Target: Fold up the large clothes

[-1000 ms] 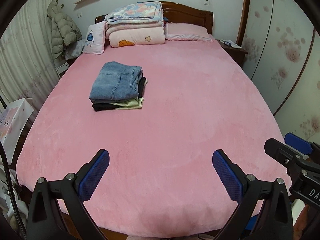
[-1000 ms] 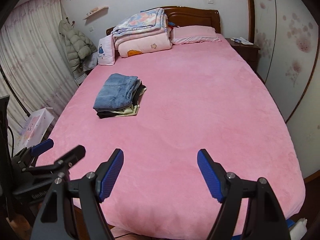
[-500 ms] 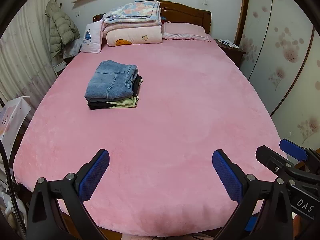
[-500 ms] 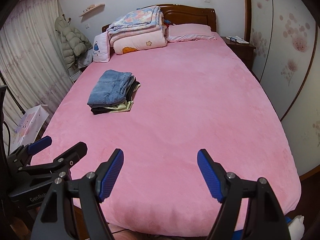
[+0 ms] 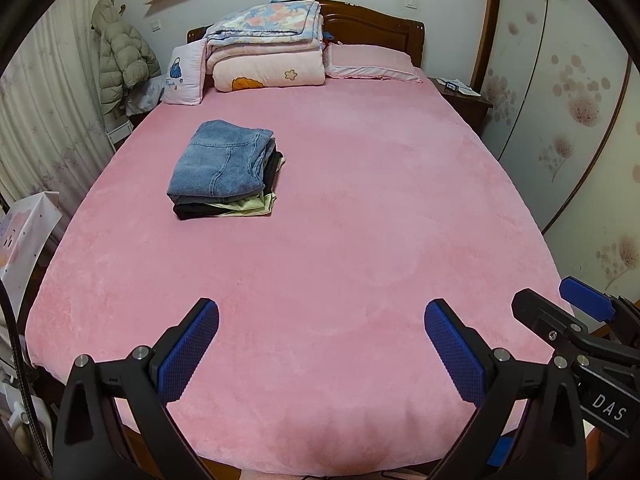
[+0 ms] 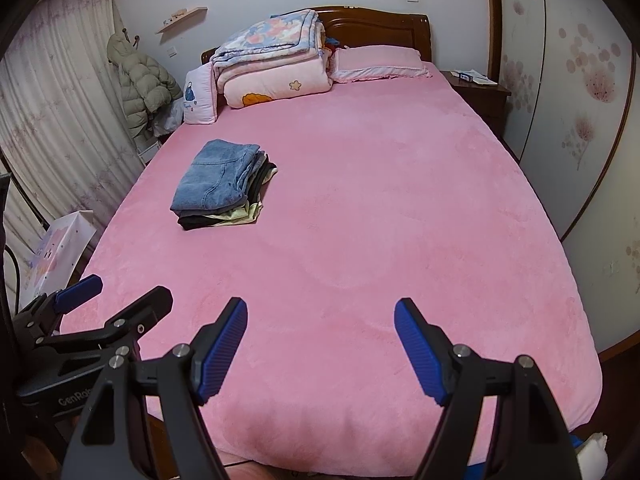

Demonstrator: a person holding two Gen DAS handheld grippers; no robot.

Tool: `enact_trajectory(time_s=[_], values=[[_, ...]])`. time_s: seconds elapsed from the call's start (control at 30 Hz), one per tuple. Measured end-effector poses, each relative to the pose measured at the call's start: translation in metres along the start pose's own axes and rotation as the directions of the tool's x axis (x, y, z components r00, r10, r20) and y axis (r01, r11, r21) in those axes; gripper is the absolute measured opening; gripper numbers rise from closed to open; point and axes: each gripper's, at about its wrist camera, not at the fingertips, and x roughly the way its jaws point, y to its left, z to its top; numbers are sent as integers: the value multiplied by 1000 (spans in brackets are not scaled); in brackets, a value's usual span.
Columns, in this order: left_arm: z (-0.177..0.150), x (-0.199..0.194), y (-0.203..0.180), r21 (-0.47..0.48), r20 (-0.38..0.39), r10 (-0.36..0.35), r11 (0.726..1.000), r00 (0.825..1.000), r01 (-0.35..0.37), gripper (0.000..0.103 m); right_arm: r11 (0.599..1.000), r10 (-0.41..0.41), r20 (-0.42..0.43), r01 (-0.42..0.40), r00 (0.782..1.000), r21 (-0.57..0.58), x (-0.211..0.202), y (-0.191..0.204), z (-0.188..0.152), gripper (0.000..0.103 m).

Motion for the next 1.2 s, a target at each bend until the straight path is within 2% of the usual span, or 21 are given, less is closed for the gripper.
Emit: enact_trajectory(time_s=[1.2], values=[[10,10,-7,-5,-26,-3,1000,1000,3,102,1000,-18,-12,18,1000,13,10,-27,13,77]])
